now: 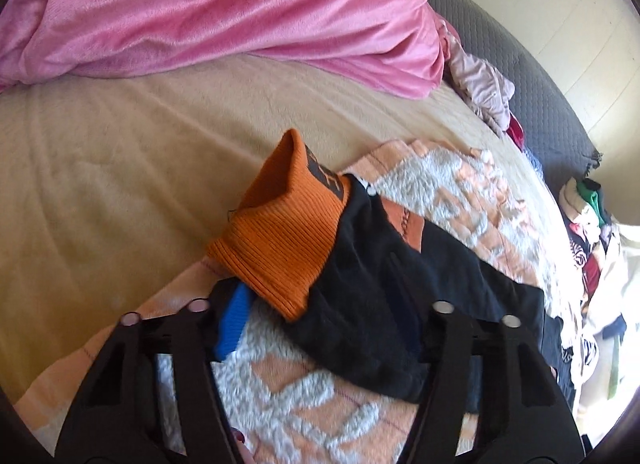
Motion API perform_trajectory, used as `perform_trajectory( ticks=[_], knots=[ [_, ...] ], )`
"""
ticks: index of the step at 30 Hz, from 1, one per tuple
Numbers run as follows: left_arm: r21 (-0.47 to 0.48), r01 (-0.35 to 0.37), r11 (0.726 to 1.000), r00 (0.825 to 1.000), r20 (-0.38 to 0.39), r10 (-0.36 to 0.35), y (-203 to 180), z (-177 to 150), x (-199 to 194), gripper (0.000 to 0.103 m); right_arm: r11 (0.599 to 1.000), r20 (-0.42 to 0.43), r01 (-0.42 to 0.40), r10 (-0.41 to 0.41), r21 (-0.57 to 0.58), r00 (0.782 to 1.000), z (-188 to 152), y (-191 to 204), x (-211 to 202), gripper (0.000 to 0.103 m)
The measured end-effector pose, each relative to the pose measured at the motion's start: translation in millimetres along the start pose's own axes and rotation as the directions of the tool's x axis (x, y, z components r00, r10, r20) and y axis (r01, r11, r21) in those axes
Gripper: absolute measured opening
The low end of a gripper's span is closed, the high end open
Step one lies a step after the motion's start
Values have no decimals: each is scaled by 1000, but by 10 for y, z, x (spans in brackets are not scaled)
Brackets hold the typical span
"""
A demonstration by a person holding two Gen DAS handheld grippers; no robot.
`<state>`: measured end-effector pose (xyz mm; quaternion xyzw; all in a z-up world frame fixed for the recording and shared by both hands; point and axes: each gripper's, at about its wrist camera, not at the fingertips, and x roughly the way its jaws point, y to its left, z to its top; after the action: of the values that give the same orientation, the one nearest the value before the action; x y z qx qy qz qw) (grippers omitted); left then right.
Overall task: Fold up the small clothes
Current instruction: 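Grasp the cuff with the left tool and fold the sleeve across the shirt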
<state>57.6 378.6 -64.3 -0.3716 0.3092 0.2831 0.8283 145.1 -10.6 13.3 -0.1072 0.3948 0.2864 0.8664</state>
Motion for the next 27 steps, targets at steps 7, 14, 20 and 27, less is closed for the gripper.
perform_trajectory(
  ticks=[7, 14, 20, 27],
  knots=[
    [33, 92, 995, 993, 67, -94, -108, 76, -183, 7, 999, -10, -5, 6, 46, 1000, -74, -164, -6, 97],
    [132, 184, 974, 971, 130, -201, -536, 132, -670, 7, 996, 5, -19, 18, 85, 1000, -150, -282, -107, 97],
    [222, 248, 943, 953, 119, -279, -1040, 117, -961, 7, 991, 30, -30, 27, 127, 999, -205, -424, -230, 97],
    [325, 335, 884, 922, 81, -379, -1642, -78, -1186, 6, 986, 85, -50, 37, 162, 996, -146, -659, -341, 97]
  ],
)
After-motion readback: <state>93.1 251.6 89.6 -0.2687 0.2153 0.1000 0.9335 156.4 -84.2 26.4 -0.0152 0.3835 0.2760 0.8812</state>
